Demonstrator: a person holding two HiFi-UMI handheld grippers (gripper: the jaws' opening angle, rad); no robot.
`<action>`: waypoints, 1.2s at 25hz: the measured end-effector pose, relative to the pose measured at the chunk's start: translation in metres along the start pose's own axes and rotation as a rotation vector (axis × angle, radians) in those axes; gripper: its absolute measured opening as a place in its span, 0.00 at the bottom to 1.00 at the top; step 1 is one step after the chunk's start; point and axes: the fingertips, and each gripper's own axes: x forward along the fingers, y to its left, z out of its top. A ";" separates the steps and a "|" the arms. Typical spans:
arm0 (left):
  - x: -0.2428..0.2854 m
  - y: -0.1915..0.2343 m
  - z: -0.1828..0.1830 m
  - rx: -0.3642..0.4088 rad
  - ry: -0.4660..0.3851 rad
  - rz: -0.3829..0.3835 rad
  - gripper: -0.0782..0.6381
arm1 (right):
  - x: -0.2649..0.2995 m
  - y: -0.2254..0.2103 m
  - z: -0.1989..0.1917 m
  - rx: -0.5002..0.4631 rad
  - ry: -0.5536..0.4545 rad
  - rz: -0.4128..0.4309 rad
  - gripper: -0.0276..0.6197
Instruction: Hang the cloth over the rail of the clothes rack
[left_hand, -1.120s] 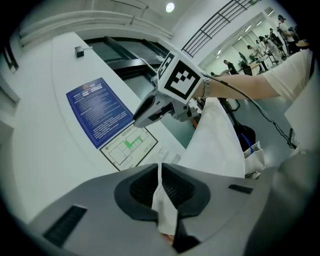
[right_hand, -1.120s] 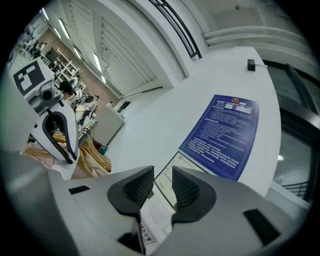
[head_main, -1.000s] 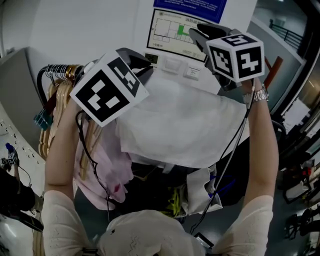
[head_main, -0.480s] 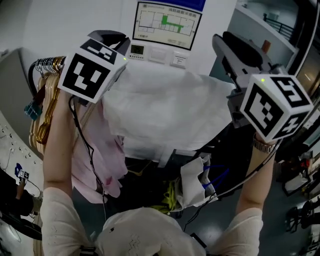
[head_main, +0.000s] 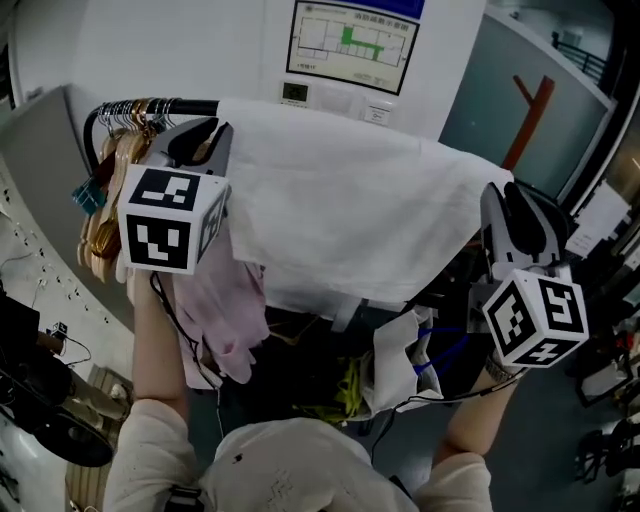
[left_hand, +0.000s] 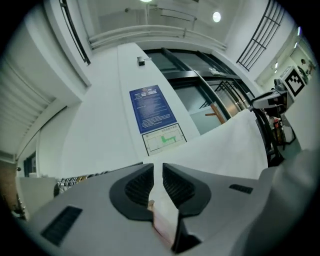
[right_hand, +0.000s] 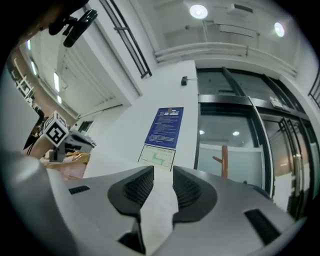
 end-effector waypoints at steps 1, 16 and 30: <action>0.000 -0.001 -0.007 -0.016 0.012 0.006 0.17 | -0.002 -0.006 -0.006 0.026 0.009 -0.014 0.21; 0.029 0.010 -0.014 -0.153 -0.026 -0.035 0.29 | 0.017 -0.034 -0.043 0.192 0.058 -0.034 0.21; 0.021 0.011 0.013 -0.261 -0.115 -0.110 0.15 | 0.018 -0.054 -0.006 0.190 0.010 -0.060 0.08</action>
